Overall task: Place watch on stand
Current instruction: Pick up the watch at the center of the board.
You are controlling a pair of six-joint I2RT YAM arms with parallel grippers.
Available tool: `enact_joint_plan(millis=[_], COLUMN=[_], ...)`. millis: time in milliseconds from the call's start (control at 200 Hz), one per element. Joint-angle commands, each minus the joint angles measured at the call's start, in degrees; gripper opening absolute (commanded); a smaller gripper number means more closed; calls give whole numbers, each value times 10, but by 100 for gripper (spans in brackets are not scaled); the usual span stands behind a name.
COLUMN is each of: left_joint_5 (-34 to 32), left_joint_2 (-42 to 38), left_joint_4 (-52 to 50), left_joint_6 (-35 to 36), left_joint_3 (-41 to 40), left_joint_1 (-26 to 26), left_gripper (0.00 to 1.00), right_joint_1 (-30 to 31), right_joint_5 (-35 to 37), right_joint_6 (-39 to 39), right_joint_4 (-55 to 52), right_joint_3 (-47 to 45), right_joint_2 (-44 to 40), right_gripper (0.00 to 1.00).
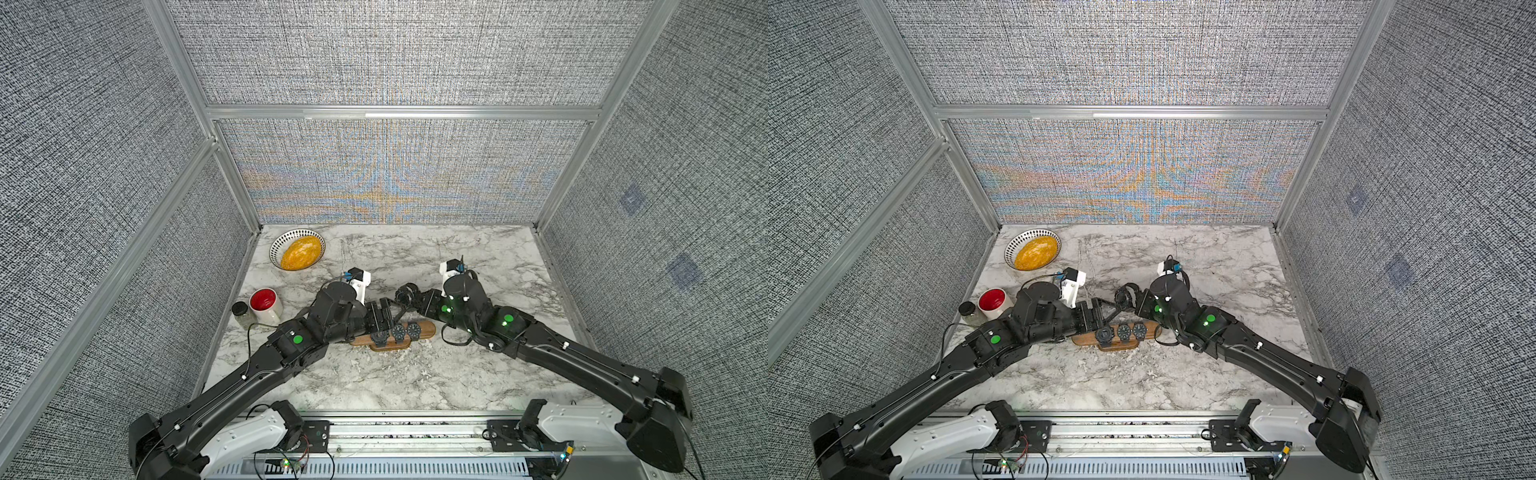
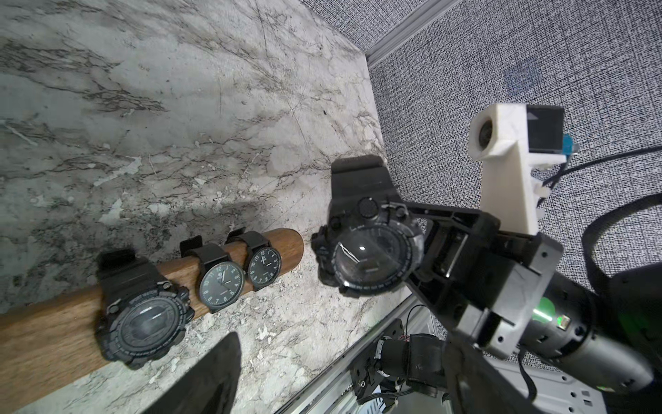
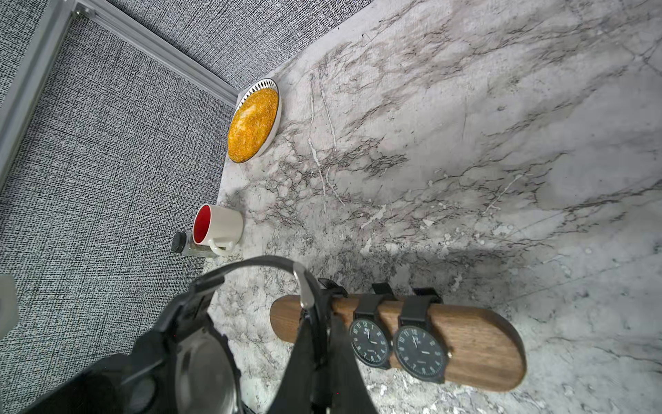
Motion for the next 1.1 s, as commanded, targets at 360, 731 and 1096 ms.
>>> enact_joint_plan(millis=[360,731,1096], left_joint_5=[-4,-13,-34], left_joint_2=[26,34,45], left_joint_4=[-38,-52,-74], left_joint_6=[27,23,20], left_joint_3=[39,44,58], left_joint_1=[-1,-1,-1], left_gripper=[93,82,73], right_joint_1=[17,26,33], right_joint_5=[3,-17,-31], right_joint_6=[-1,-11,-21], right_joint_4=[5,35,48], right_joint_3=[27,23,21], right_joint_2=[34,43,49], right_gripper=[0,0,0])
